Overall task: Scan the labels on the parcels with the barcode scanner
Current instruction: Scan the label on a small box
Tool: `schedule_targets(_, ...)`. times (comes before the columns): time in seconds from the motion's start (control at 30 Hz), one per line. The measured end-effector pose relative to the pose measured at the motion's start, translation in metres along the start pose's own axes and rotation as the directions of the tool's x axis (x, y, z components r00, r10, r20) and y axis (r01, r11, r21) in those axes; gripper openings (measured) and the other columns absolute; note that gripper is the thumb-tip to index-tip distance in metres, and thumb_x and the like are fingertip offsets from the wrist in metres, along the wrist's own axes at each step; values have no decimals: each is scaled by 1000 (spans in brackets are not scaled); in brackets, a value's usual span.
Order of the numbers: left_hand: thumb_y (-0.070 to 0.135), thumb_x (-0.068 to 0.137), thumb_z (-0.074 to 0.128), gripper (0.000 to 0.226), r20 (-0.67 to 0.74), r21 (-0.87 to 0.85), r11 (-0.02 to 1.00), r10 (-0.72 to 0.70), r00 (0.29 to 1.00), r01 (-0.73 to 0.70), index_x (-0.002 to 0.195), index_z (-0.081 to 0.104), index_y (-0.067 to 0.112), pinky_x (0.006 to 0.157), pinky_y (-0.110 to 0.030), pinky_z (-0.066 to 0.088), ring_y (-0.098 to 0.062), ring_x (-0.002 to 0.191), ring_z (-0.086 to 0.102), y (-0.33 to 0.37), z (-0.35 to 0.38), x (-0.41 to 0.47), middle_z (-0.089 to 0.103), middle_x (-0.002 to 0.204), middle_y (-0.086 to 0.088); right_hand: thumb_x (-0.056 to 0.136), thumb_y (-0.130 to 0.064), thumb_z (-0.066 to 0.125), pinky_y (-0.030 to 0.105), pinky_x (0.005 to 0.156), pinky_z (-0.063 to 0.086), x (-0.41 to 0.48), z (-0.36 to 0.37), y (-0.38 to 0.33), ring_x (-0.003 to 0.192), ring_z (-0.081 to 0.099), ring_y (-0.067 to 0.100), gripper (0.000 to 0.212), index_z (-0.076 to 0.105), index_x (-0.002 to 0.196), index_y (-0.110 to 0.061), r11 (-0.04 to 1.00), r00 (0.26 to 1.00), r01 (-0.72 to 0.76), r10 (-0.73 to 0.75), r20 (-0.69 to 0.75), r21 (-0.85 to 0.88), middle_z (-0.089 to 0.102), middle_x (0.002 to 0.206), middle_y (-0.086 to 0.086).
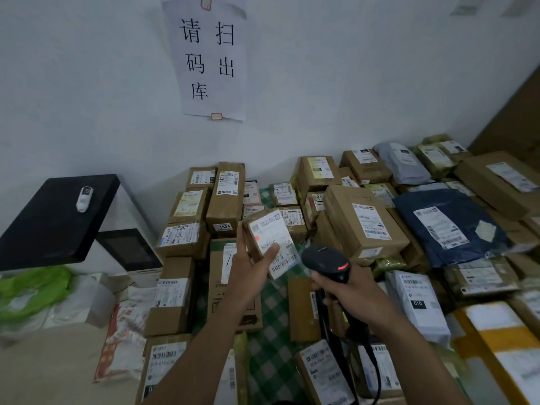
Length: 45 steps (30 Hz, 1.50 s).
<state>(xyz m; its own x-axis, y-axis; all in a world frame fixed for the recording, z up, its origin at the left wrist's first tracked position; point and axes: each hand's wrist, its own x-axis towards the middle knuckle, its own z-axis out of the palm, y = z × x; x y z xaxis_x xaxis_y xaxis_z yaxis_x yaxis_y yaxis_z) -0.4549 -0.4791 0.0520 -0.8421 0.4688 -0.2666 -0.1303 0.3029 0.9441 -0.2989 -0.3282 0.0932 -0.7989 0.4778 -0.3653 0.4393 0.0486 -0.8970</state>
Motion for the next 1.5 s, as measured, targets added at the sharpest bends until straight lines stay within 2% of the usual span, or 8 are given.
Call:
schedule_targets(0.17, 48, 96, 68, 98, -10, 36, 999, -2, 1000, 2, 160, -7, 49, 110, -48, 49, -18, 128, 61, 1, 4, 14, 56, 150, 7, 96, -39, 72, 19, 63, 52, -12, 3, 2, 66, 68, 4, 16, 69, 111, -36, 996, 999, -19, 23, 38, -91, 78, 88, -4)
schedule_targets(0.43, 47, 96, 69, 98, -10, 13, 999, -35, 999, 35, 159, -6, 50, 105, -36, 48, -21, 128, 61, -9, 12, 33, 58, 147, 4, 96, -35, 73, 15, 50, 45, -17, 5, -1, 55, 62, -1, 10, 64, 98, -37, 992, 997, -18, 28, 77, -123, 70, 67, -11)
schedule_targets(0.77, 77, 70, 69, 106, -61, 48, 998, -35, 997, 38, 144, -6, 75, 106, -62, 48, -30, 136, 55, -37, 12, 63, 59, 146, 3, 97, -37, 72, 14, 58, 50, -17, 6, -5, 63, 66, -5, 35, 59, 129, -38, 989, 995, -11, 26, 101, -145, 73, 76, -15)
schedule_targets(0.97, 61, 84, 70, 101, -40, 32, 999, -37, 999, 38, 151, -5, 66, 106, -57, 50, -27, 132, 59, -27, 9, 51, 61, 144, 6, 96, -38, 72, 13, 60, 50, -13, 6, -7, 66, 67, -4, 38, 60, 132, -35, 985, 993, -25, 45, 112, -170, 73, 79, -15)
schedule_targets(1.17, 40, 98, 68, 92, 1, 28, 999, -36, 999, 36, 159, 0, 53, 89, -30, 55, -17, 122, 65, -22, 9, 42, 57, 147, 8, 97, -38, 71, 15, 60, 51, -9, 4, -6, 72, 73, 5, 27, 61, 121, -44, 990, 996, -20, 32, 87, -140, 77, 93, -11)
schedule_targets(1.23, 41, 98, 67, 89, 8, 31, 998, -47, 999, 47, 160, 5, 50, 95, -39, 58, -20, 123, 65, -25, 7, 36, 57, 148, 6, 97, -39, 70, 15, 60, 51, -9, 4, -6, 72, 74, 10, 20, 60, 112, -48, 992, 997, -7, 16, 72, -127, 77, 95, -14)
schedule_targets(1.33, 41, 98, 68, 65, -20, 66, 993, -98, 995, 100, 151, 30, 48, 97, -44, 58, -20, 120, 66, -34, 1, 23, 61, 139, 9, 97, -39, 70, 17, 62, 52, -6, 5, -3, 73, 73, 10, 19, 63, 113, -45, 993, 997, -11, 20, 70, -118, 77, 94, -12)
schedule_targets(1.5, 47, 102, 58, 35, -99, 68, 979, -185, 978, 192, 134, 43, 50, 81, -24, 54, -2, 90, 62, -49, -35, 23, 61, 126, 16, 93, -45, 73, 26, 66, 57, 8, 16, 2, 77, 74, 13, 27, 68, 119, -37, 991, 996, -41, 50, 68, -129, 79, 95, -8)
